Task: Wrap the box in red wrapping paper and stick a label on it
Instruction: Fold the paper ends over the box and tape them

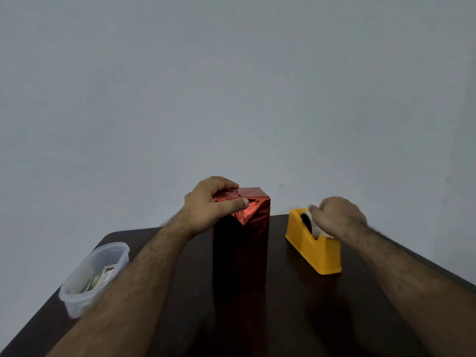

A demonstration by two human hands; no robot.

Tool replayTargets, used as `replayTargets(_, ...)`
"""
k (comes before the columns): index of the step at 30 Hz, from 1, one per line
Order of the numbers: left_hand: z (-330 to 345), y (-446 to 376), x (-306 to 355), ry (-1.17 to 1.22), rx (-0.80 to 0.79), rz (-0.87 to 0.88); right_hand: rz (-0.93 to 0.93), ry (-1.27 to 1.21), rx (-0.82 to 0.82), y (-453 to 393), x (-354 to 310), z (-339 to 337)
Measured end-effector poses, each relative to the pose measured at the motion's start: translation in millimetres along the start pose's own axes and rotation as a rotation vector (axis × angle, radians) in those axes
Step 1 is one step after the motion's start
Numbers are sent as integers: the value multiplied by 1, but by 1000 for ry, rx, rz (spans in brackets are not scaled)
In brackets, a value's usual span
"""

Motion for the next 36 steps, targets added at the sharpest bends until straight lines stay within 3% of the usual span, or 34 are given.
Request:
replayTargets(4, 1, -2, -3, 8, 4, -6, 209, -25, -219, 16, 33, 4)
replayTargets(16, 0, -5, -10, 28, 15, -21, 622, -645, -339, 44, 37, 42)
replayTargets(22, 1, -4, -8, 5, 31, -18, 656, -980, -207, 44, 37, 38)
replayTargets(28, 1, -7, -12, 35, 17, -25, 634, -1048, -125, 57, 32, 29)
replayTargets(36, 1, -12, -21, 93, 8, -47, 651, -1270, 114, 81, 47, 47)
Point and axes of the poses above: each hand's wrist, its own y-axis away from the middle knuckle, its own z-axis out of the palm, x = y × z, the point moved 9 cm from there along -y, towards the middle knuckle, and after that the axes turned 15 degrees about -z, right-handed, at the moved point
